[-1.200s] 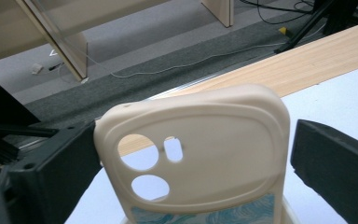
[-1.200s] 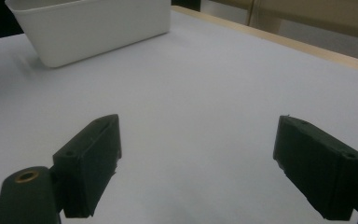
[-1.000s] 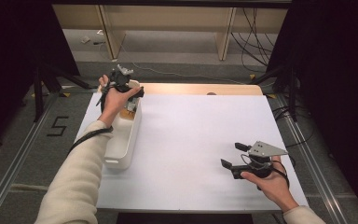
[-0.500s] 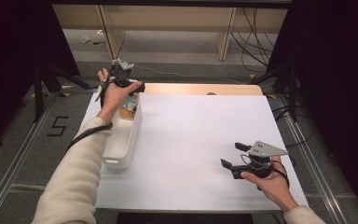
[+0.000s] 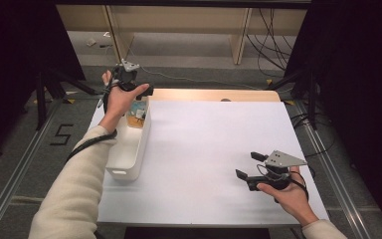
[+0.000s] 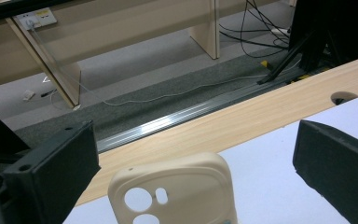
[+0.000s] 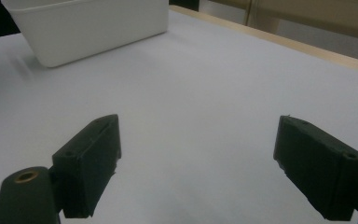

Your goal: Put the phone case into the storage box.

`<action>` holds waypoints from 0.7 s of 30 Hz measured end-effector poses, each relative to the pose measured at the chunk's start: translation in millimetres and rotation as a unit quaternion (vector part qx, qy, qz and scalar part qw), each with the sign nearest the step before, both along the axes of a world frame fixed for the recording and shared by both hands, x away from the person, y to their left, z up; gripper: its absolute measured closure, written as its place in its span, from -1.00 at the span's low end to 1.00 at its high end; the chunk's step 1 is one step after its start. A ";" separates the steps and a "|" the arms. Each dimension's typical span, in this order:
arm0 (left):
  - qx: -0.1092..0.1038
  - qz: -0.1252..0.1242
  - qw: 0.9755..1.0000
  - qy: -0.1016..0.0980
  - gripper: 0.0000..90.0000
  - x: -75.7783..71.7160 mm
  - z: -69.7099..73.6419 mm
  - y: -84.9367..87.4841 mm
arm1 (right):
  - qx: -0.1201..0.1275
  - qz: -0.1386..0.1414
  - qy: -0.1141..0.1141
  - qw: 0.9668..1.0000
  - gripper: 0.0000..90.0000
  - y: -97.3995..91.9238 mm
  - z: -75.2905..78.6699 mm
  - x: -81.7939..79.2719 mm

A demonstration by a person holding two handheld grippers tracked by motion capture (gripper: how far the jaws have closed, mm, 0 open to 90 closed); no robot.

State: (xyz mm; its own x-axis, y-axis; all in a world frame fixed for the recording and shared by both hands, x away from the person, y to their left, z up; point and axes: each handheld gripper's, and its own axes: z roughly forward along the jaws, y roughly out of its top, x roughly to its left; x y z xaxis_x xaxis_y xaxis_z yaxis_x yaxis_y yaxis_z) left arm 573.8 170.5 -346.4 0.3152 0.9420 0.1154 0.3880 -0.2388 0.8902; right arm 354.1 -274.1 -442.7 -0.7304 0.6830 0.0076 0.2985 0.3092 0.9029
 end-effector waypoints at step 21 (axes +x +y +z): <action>-0.013 -0.031 0.999 -0.005 -0.99 -33.4 12.2 2.4 | 0.000 -0.002 -0.001 1.000 -0.65 -0.1 -0.1 0.3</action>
State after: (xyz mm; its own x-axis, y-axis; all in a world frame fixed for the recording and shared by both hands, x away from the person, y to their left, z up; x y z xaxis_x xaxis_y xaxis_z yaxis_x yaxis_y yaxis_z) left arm 540.4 172.9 -334.1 0.3716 0.9236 0.0943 0.3641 -0.2384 0.9003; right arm 354.4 -274.1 -442.8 -0.7276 0.6860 0.0060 0.2971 0.3072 0.9041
